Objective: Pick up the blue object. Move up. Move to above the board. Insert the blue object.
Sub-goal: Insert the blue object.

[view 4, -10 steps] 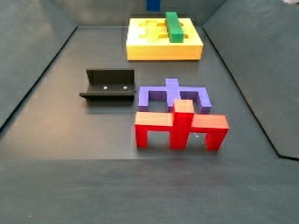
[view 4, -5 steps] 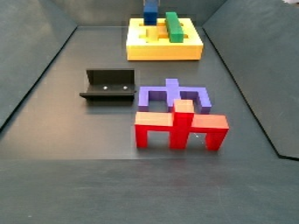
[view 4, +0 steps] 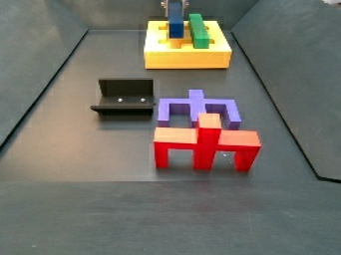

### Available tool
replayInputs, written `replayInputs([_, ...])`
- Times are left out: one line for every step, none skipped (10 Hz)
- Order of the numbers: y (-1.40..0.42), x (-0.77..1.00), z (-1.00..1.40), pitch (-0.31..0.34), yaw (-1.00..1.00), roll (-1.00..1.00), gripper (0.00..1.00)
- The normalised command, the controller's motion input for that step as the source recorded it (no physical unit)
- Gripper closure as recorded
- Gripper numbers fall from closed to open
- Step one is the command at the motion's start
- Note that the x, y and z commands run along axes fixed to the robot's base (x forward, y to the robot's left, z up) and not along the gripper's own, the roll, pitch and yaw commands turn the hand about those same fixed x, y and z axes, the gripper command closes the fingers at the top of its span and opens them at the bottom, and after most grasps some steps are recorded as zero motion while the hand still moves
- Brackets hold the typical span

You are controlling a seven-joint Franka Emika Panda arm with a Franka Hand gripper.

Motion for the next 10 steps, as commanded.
replayInputs([-0.01, 0.22, -0.24, 0.003, 0.00, 0.07, 1.00])
replayInputs([0.00, 0.06, -0.17, 0.000, 0.03, 0.03, 1.00])
replayInputs([-0.05, 0.10, -0.15, 0.000, 0.03, 0.00, 1.00])
replayInputs([0.00, 0.00, -0.15, -0.024, 0.03, -0.03, 1.00])
replayInputs([-0.02, 0.00, -0.12, -0.046, 0.02, -0.06, 1.00])
replayInputs([-0.04, 0.00, -0.17, -0.044, 0.00, -0.04, 1.00])
replayInputs([-0.03, 0.00, -0.19, -0.051, 0.00, -0.06, 1.00])
replayInputs([-0.03, 0.00, -0.17, -0.044, 0.01, -0.05, 1.00])
replayInputs([-0.03, 0.01, -0.16, -0.027, 0.01, -0.02, 1.00])
replayInputs([-0.01, 0.03, -0.18, -0.019, 0.00, 0.00, 1.00])
